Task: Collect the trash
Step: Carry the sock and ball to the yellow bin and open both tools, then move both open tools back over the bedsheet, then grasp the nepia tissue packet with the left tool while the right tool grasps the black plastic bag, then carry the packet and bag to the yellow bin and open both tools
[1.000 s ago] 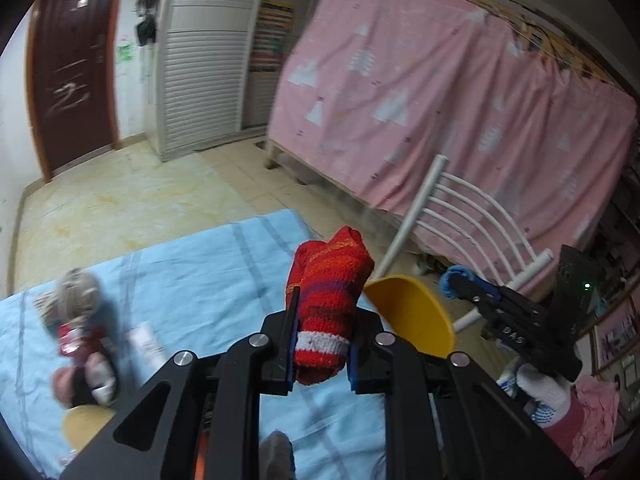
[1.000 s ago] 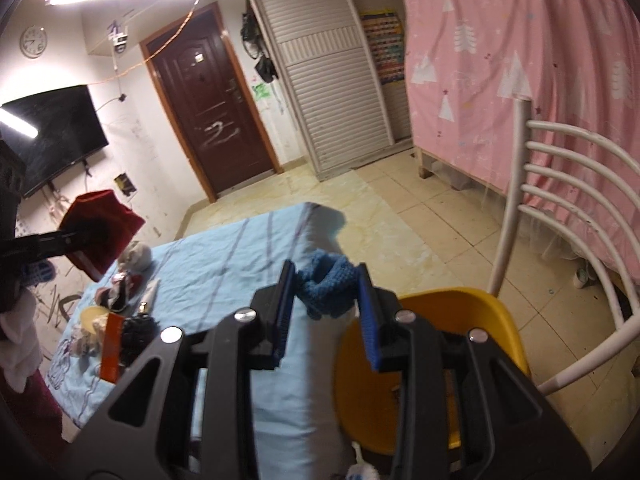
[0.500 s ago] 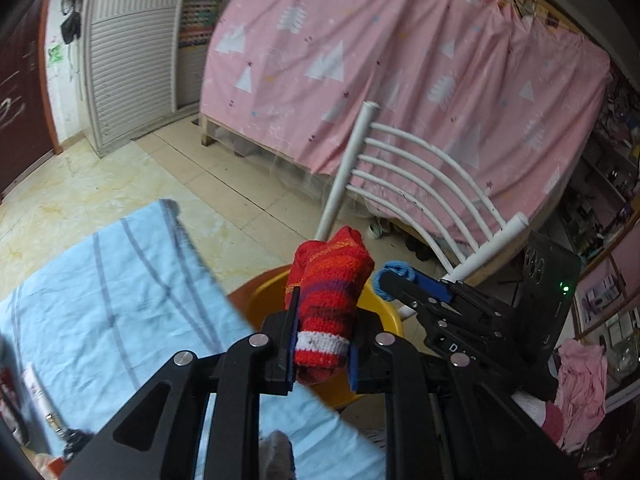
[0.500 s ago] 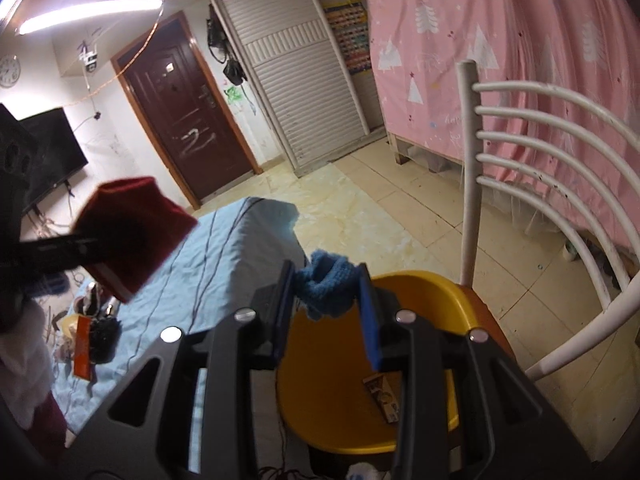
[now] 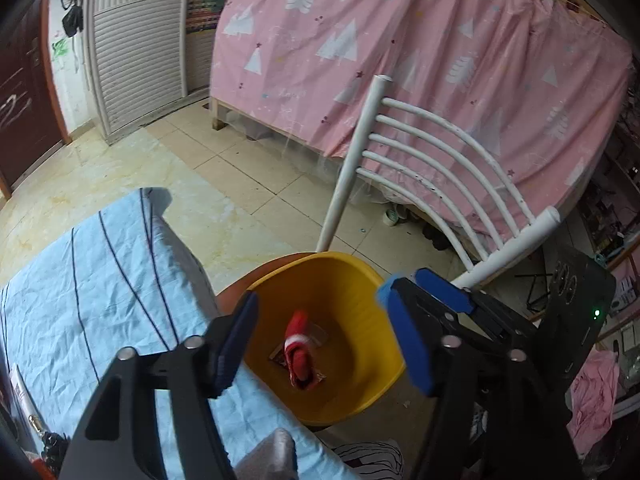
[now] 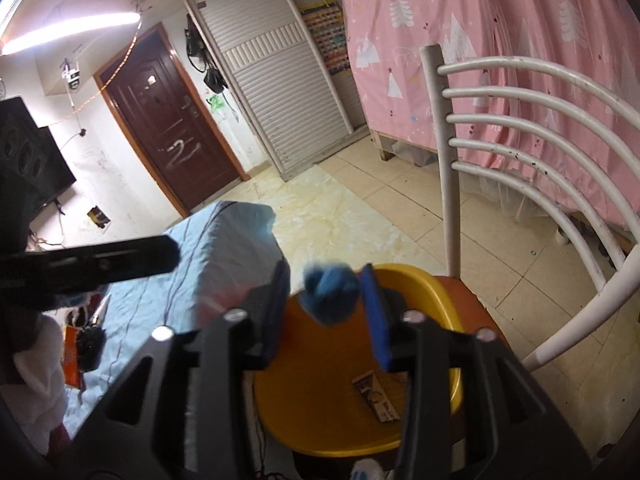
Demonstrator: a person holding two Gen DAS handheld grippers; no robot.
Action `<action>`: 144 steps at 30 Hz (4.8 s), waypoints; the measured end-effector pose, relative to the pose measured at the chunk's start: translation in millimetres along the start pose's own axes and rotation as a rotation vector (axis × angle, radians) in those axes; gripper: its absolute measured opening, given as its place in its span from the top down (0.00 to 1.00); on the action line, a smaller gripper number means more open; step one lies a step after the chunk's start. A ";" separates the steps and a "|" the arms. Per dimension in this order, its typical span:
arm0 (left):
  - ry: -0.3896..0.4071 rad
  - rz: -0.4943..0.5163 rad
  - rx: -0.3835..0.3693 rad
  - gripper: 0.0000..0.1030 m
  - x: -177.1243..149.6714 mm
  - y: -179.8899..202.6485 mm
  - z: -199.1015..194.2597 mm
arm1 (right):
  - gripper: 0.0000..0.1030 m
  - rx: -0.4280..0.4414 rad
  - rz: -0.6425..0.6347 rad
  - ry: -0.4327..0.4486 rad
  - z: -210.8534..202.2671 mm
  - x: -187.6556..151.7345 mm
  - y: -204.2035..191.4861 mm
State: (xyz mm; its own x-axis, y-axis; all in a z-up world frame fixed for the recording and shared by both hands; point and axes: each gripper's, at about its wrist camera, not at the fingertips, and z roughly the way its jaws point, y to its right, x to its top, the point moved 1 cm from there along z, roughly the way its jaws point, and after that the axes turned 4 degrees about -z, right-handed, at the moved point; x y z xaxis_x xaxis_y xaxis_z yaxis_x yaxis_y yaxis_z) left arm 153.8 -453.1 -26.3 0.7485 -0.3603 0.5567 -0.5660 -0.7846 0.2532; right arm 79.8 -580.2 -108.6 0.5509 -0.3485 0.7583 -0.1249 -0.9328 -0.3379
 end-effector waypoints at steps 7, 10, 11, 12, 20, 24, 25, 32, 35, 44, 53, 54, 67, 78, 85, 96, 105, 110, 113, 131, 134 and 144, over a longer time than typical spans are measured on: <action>0.028 -0.021 -0.001 0.39 -9.2 -15.0 -23.3 | 0.50 0.001 -0.016 -0.007 3.4 1.6 -10.9; 0.050 -0.036 -0.005 0.37 -13.9 -24.6 -38.2 | 0.50 0.012 -0.046 -0.008 3.2 4.9 -26.9; 0.056 -0.043 -0.005 0.37 -16.4 -28.6 -43.9 | 0.50 0.017 -0.058 -0.009 2.8 5.8 -32.3; 0.062 -0.046 -0.005 0.36 -17.8 -30.8 -47.7 | 0.49 0.021 -0.069 -0.010 2.5 7.1 -38.0; 0.153 -0.092 0.053 0.31 -45.0 -78.5 -107.5 | 0.39 0.092 -0.180 -0.034 8.5 6.5 -107.1; 0.182 -0.134 0.080 0.29 -57.2 -108.6 -131.2 | 0.38 0.135 -0.237 -0.055 12.4 -1.0 -145.1; 0.192 -0.147 0.087 0.29 -60.9 -117.2 -138.8 | 0.38 0.148 -0.252 -0.061 14.0 -3.4 -155.8; 0.238 -0.201 0.136 0.28 -80.5 -159.9 -174.3 | 0.38 0.199 -0.332 -0.115 28.9 -16.5 -210.8; 0.255 -0.222 0.156 0.28 -90.1 -176.4 -188.8 | 0.38 0.216 -0.357 -0.138 35.1 -21.3 -228.6; 0.294 -0.328 0.208 0.21 -128.9 -241.6 -224.0 | 0.32 0.307 -0.424 -0.225 46.5 -44.5 -273.6; 0.281 -0.371 0.269 0.20 -172.7 -294.3 -239.5 | 0.32 0.297 -0.506 -0.280 49.3 -62.7 -298.4; 0.277 -0.374 0.265 0.20 -176.9 -298.8 -239.8 | 0.32 0.294 -0.509 -0.284 50.0 -63.6 -299.5; 0.141 -0.292 0.293 0.20 -216.8 -309.0 -207.9 | 0.32 0.259 -0.579 -0.336 65.6 -77.2 -329.3; 0.121 -0.341 0.239 0.55 -232.2 -323.4 -199.5 | 0.55 0.246 -0.638 -0.358 71.2 -87.2 -345.0; 0.148 -0.361 0.248 0.68 -234.5 -324.7 -207.2 | 0.69 0.264 -0.591 -0.339 69.2 -82.1 -337.7; 0.224 -0.357 0.292 0.69 -223.8 -315.3 -242.4 | 0.69 0.296 -0.509 -0.282 56.7 -66.1 -317.2; 0.259 -0.325 0.300 0.69 -204.1 -296.9 -252.1 | 0.69 0.279 -0.454 -0.234 45.0 -49.5 -288.6; 0.262 -0.304 0.301 0.69 -194.0 -286.6 -250.5 | 0.69 0.266 -0.420 -0.211 39.9 -41.0 -270.2; 0.257 -0.289 0.300 0.69 -188.5 -280.1 -246.9 | 0.69 0.259 -0.403 -0.201 38.6 -37.0 -261.7; 0.263 -0.189 0.247 0.69 -135.9 -227.9 -218.2 | 0.69 0.197 -0.290 -0.127 25.3 -13.5 -192.4; 0.258 -0.168 0.234 0.69 -126.6 -217.0 -210.7 | 0.69 0.183 -0.270 -0.114 22.3 -9.5 -178.4; 0.237 -0.110 0.189 0.69 -94.0 -176.8 -180.3 | 0.69 0.138 -0.205 -0.072 16.0 3.5 -130.5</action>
State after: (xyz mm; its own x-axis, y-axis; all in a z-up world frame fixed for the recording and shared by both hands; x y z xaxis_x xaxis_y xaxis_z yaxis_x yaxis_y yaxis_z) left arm 121.2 -189.6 19.2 0.6874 -0.1581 0.7089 -0.3959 -0.8999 0.1832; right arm 111.2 -458.2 -70.8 0.6114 -0.1417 0.7785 0.1061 -0.9603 -0.2581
